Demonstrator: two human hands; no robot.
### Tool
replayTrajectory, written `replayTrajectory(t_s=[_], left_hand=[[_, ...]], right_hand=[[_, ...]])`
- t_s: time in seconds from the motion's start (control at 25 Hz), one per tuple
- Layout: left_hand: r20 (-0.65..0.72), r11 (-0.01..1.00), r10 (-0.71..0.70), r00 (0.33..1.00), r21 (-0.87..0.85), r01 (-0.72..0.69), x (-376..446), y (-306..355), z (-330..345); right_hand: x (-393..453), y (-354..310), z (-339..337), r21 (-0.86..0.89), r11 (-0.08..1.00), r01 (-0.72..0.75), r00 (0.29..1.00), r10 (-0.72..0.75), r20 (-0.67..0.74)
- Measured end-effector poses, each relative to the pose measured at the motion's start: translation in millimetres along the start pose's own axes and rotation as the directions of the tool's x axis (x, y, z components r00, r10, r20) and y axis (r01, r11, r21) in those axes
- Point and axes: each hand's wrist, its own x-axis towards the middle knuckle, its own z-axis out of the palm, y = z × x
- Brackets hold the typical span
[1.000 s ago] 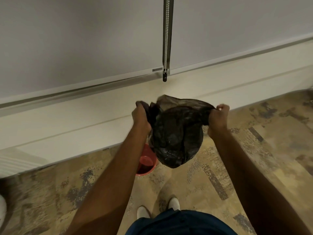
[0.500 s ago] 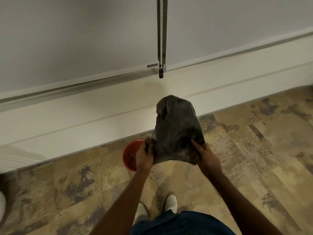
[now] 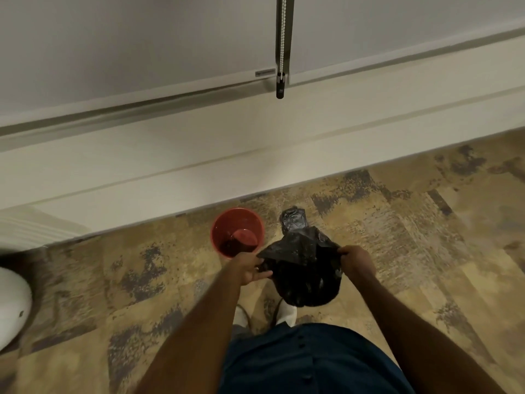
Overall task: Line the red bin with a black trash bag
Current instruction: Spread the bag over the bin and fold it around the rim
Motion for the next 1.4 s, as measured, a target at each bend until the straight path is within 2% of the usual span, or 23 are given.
replayTrajectory(t_s=[0.08, 0.12, 0.16, 0.2, 0.28, 0.32, 0.36, 0.4, 0.48, 0.56, 0.64, 0.72, 0.8, 0.88, 0.96, 1.08, 1.24, 1.4], left_hand=[[-0.054, 0.977, 0.030, 0.998, -0.210, -0.041, 1, -2, 7], [-0.097, 0.953, 0.053, 0.994, -0.293, -0.079, 2, -2, 8], [-0.135, 0.924, 0.070, 0.988, -0.365, -0.115, 3, -3, 8], [-0.169, 0.893, 0.082, 0.982, -0.426, -0.148, 3, -3, 8], [-0.218, 0.836, 0.089, 0.972, -0.514, -0.192, 4, 1, 4], [-0.229, 0.821, 0.094, 0.969, -0.533, -0.206, 4, 4, 2], [-0.240, 0.817, 0.106, 0.965, -0.532, -0.222, 4, 9, 0], [-0.253, 0.824, 0.125, 0.959, -0.512, -0.243, 3, 14, -1], [-0.270, 0.860, 0.186, 0.945, -0.419, -0.290, 1, 25, -3], [-0.272, 0.897, 0.265, 0.925, -0.282, -0.340, 0, 34, -4], [-0.286, 0.922, 0.330, 0.900, -0.106, -0.372, -2, 34, -8], [-0.291, 0.918, 0.395, 0.871, 0.100, -0.383, -2, 22, -12], [-0.257, 0.886, 0.436, 0.862, 0.290, -0.362, 1, 0, -18], [-0.234, 0.878, 0.372, 0.898, 0.402, -0.259, 8, -28, -23], [-0.254, 0.879, 0.270, 0.929, 0.459, -0.130, 17, -54, -30], [-0.263, 0.894, 0.216, 0.940, 0.441, -0.083, 23, -77, -38], [-0.342, 0.956, 0.202, 0.918, 0.273, -0.108, 36, -67, -44], [-0.381, 0.953, 0.284, 0.880, 0.210, -0.217, 58, -28, -58]], right_hand=[[3, -7, 4, 0.152, 0.984, -0.097, 0.995, 0.097, 0.007], [4, -11, 7, 0.318, 0.931, -0.177, 0.983, 0.182, 0.015], [6, -13, 10, 0.500, 0.826, -0.262, 0.959, 0.279, 0.041], [7, -17, 12, 0.661, 0.675, -0.329, 0.927, 0.363, 0.091], [10, -26, 13, 0.847, 0.369, -0.384, 0.881, 0.420, 0.217], [12, -29, 12, 0.882, 0.282, -0.377, 0.875, 0.420, 0.240], [13, -32, 11, 0.895, 0.263, -0.361, 0.880, 0.413, 0.234], [13, -36, 10, 0.891, 0.312, -0.330, 0.897, 0.399, 0.193], [14, -44, 9, 0.820, 0.529, -0.219, 0.936, 0.352, 0.023], [12, -51, 4, 0.679, 0.729, -0.085, 0.953, 0.258, -0.158], [11, -53, 2, 0.590, 0.807, 0.026, 0.953, 0.158, -0.257], [7, -47, 5, 0.569, 0.821, 0.052, 0.962, 0.113, -0.250], [4, -30, 18, 0.480, 0.877, -0.014, 0.983, 0.099, -0.152], [1, -6, 34, 0.325, 0.941, -0.093, 0.995, 0.100, -0.003], [-3, 14, 47, 0.267, 0.950, -0.163, 0.984, 0.136, 0.117], [-6, 20, 56, 0.304, 0.923, -0.235, 0.970, 0.205, 0.126], [11, -12, 63, 0.344, 0.906, -0.247, 0.969, 0.225, 0.102], [37, -64, 89, 0.422, 0.879, -0.222, 0.974, 0.181, 0.136]])
